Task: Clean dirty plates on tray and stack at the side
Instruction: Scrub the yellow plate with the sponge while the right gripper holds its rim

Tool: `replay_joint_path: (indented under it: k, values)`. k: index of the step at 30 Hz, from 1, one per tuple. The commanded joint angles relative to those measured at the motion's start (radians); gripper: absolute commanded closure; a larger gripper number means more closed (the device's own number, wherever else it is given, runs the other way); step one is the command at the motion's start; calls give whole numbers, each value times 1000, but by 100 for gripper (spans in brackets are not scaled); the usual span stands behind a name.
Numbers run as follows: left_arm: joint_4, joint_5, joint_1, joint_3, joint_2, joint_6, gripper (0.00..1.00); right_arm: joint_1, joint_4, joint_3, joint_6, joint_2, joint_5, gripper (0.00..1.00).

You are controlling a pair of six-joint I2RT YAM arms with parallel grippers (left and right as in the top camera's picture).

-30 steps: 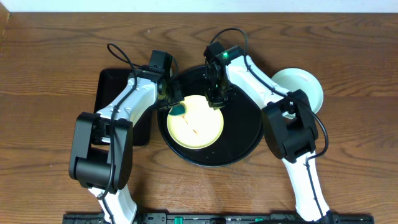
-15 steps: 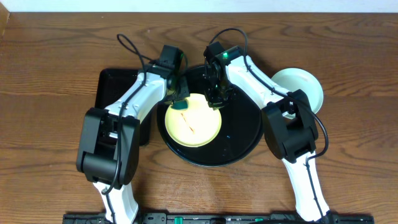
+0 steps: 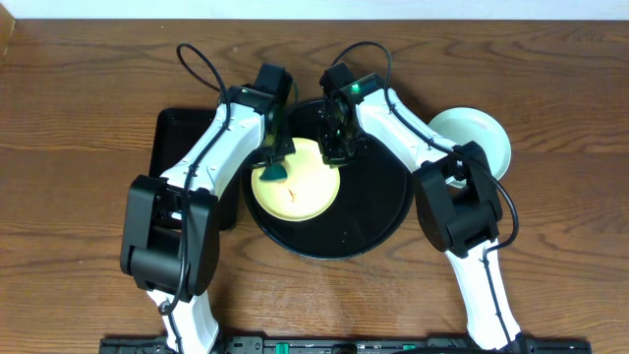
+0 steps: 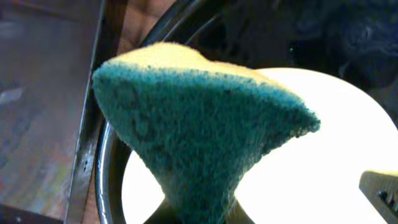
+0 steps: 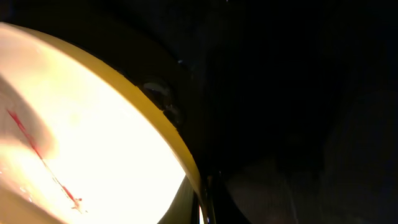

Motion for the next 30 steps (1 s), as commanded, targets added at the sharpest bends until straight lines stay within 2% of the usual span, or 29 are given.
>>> replay_joint_path:
  k: [1, 9, 12, 18, 21, 26, 30]
  values:
    - [15, -6, -7, -31, -26, -60, 92, 10, 34, -20, 40, 42, 60, 99]
    - [165, 19, -41, -107, -9, -66, 92, 10, 33, -20, 39, 42, 60, 99]
    - [173, 19, -51, -127, 0, -108, 92, 10, 32, -20, 38, 42, 60, 99]
    - [161, 22, -61, -138, 6, -109, 92, 10, 33, -20, 35, 42, 60, 99]
    - [138, 69, -66, -139, 6, -107, 92, 10, 33, -20, 35, 42, 60, 99]
    - [154, 283, -77, -140, 6, 38, 92, 10, 33, -20, 31, 42, 60, 99]
    - [172, 233, -83, -140, 6, 77, 92, 15, 33, -20, 29, 42, 60, 99]
